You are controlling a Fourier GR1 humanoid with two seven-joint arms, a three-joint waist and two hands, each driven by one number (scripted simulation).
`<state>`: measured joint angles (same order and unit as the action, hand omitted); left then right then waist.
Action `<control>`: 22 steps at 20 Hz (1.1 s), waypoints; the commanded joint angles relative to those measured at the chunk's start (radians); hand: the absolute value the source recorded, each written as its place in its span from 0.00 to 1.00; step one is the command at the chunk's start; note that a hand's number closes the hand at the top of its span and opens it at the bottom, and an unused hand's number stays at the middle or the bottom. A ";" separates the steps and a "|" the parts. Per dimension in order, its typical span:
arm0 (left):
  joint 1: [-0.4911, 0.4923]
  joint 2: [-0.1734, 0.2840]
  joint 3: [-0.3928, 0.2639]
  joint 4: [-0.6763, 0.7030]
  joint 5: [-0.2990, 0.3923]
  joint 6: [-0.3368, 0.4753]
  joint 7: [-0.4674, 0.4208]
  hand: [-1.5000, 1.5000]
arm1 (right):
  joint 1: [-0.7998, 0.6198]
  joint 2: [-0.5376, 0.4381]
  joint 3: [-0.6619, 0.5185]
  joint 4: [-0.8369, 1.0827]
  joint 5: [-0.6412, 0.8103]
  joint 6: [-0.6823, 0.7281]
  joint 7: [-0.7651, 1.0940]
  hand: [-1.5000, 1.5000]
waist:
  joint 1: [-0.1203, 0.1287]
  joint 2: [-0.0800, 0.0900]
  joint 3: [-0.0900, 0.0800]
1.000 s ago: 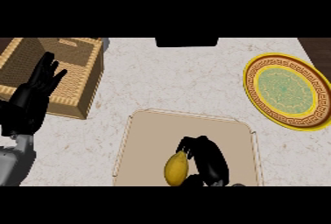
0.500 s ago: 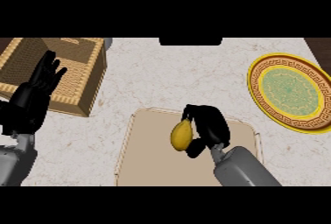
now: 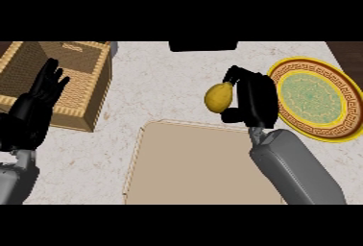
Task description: Pick the lemon from the tray and place it in the plate
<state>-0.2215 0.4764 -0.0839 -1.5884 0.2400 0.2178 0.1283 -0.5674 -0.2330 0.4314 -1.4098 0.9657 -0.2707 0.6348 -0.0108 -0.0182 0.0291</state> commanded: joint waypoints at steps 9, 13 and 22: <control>0.119 -0.079 -0.048 0.076 -0.005 -0.005 0.036 0.50 | 0.021 -0.086 -0.262 -0.022 -0.065 -0.128 0.053 1.00 | -0.006 0.023 -0.028; 0.105 -0.087 -0.042 0.095 0.004 -0.031 0.024 0.50 | 0.040 -0.119 -0.307 0.031 -0.071 -0.173 0.011 1.00 | -0.002 0.027 -0.029; 0.088 -0.079 -0.022 0.061 0.001 -0.039 0.070 0.50 | 0.095 -0.248 -0.421 0.227 -0.197 -0.139 -0.175 1.00 | 0.017 0.031 -0.028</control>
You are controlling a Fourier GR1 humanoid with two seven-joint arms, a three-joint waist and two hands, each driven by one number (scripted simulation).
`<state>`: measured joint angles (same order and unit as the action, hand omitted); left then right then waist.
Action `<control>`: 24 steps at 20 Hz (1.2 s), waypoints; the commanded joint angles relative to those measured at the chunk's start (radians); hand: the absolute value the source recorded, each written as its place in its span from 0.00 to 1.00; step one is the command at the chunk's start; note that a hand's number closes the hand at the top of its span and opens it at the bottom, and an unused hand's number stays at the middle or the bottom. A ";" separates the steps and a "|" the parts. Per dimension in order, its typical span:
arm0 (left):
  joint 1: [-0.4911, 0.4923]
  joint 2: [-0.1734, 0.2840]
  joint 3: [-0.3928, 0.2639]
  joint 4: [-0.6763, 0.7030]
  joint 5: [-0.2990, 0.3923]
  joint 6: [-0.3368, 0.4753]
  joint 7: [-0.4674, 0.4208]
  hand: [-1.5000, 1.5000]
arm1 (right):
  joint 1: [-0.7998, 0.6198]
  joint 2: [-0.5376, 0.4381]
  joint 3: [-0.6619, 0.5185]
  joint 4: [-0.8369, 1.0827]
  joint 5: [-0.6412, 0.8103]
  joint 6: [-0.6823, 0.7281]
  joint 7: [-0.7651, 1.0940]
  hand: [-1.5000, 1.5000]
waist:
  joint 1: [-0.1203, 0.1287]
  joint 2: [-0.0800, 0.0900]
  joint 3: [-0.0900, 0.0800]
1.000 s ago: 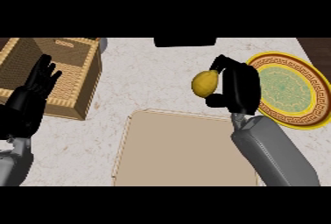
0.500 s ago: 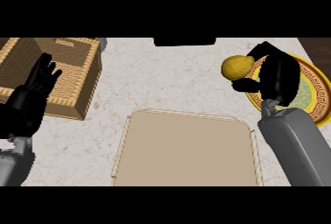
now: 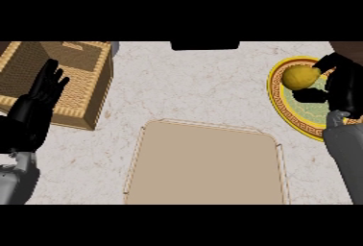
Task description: Pick the lemon from the tray and place it in the plate
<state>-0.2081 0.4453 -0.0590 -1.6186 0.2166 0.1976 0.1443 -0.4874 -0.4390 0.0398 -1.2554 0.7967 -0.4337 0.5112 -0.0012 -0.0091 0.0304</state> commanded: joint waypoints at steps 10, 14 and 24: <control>0.063 -0.052 -0.039 0.120 0.010 -0.044 0.046 0.50 | 0.007 -0.084 -0.123 0.251 -0.294 0.254 -0.308 0.00 | 0.012 0.026 -0.029; 0.096 -0.067 -0.042 0.130 0.001 -0.053 0.011 0.50 | 0.009 -0.088 -0.179 0.273 -0.319 0.156 -0.483 0.00 | 0.015 0.029 -0.028; 0.061 -0.046 0.008 0.144 0.010 -0.072 0.044 0.50 | -0.050 0.006 -0.319 0.148 -0.600 0.206 -0.669 0.00 | -0.014 0.016 -0.030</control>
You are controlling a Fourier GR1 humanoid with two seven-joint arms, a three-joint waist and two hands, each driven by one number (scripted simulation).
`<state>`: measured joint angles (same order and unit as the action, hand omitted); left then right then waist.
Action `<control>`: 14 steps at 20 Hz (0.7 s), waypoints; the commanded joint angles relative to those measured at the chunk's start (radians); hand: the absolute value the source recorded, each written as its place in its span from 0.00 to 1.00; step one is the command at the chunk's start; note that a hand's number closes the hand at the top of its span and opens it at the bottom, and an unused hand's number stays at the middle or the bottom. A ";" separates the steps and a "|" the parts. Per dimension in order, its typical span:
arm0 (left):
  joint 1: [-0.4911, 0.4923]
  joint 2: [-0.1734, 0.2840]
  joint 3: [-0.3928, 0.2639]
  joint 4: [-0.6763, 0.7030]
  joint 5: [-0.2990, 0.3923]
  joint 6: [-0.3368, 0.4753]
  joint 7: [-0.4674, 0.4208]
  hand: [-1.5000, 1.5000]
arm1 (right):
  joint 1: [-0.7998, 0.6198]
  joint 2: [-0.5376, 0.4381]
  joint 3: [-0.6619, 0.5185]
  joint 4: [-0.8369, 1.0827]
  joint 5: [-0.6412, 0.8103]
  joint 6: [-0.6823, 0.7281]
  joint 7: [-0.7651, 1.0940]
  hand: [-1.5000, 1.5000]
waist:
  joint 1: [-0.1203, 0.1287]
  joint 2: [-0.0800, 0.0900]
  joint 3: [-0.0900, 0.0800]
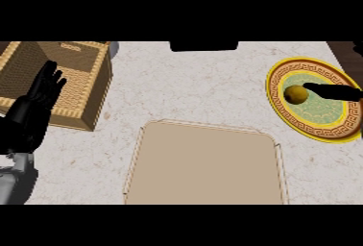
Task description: Pick the lemon from the tray and place it in the plate
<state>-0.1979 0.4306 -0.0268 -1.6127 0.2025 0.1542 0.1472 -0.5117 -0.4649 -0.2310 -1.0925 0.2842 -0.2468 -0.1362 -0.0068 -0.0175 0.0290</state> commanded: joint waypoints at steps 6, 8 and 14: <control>0.066 -0.045 -0.021 0.133 0.008 -0.017 0.041 0.50 | 0.012 0.037 -0.129 -0.007 -0.297 0.228 0.078 0.00 | -0.022 0.021 -0.029; 0.093 -0.097 -0.062 0.116 -0.028 0.017 0.017 0.50 | 0.021 0.019 -0.133 0.013 -0.306 0.258 0.081 0.00 | -0.013 0.022 -0.029; 0.055 -0.078 -0.030 0.143 -0.014 -0.007 0.045 0.50 | 0.084 -0.039 -0.194 0.040 -0.356 0.341 -0.035 0.00 | -0.014 0.026 -0.029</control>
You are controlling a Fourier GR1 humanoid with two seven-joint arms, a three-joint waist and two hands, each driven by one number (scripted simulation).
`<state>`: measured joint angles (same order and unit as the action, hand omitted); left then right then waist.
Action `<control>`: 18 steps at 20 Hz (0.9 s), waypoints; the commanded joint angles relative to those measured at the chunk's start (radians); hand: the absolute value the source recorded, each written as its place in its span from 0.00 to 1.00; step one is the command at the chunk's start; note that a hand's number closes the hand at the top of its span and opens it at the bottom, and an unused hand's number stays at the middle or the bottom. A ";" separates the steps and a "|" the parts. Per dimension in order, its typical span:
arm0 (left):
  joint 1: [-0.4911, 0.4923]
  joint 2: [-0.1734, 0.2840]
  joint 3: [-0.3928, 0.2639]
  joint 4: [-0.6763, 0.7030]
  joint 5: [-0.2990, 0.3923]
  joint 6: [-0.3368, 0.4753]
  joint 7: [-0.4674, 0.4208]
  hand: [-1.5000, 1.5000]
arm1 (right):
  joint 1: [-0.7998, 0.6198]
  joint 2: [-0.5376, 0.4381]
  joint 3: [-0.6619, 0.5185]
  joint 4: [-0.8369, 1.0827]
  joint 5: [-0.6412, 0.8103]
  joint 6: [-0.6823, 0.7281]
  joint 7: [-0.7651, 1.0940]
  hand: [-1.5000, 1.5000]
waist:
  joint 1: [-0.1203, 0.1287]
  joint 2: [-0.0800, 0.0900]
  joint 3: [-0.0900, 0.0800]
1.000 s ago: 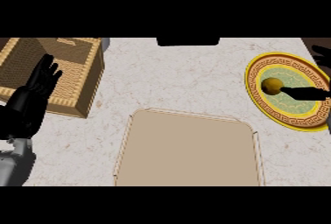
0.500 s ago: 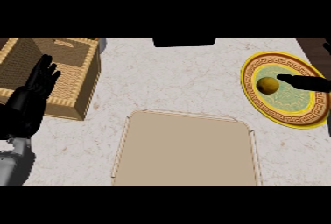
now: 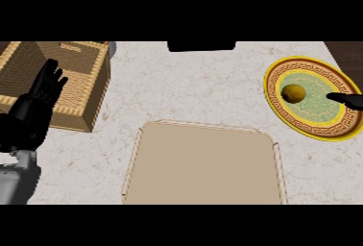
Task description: Pick the lemon from the tray and place it in the plate
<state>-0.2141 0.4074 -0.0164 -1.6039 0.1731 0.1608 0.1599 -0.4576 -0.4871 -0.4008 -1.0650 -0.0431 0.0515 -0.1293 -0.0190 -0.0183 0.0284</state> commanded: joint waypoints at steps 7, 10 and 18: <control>0.078 -0.081 -0.055 0.130 -0.006 -0.015 0.023 0.50 | 0.077 -0.096 -0.080 0.049 -0.050 0.096 -0.089 0.00 | -0.002 0.025 -0.029; 0.108 -0.075 -0.056 0.083 -0.011 -0.021 0.032 0.50 | 0.096 -0.135 -0.117 0.128 -0.054 0.116 -0.148 0.00 | 0.022 0.026 -0.027; 0.095 -0.082 -0.034 0.129 -0.003 -0.046 0.019 0.50 | 0.160 -0.177 -0.121 0.179 -0.033 0.160 -0.205 0.00 | 0.007 0.030 -0.028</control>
<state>-0.2123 0.3869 -0.0051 -1.6083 0.1473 0.1361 0.1522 -0.3346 -0.6464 -0.5165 -0.9150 -0.0865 0.1918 -0.2992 -0.0046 -0.0173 0.0252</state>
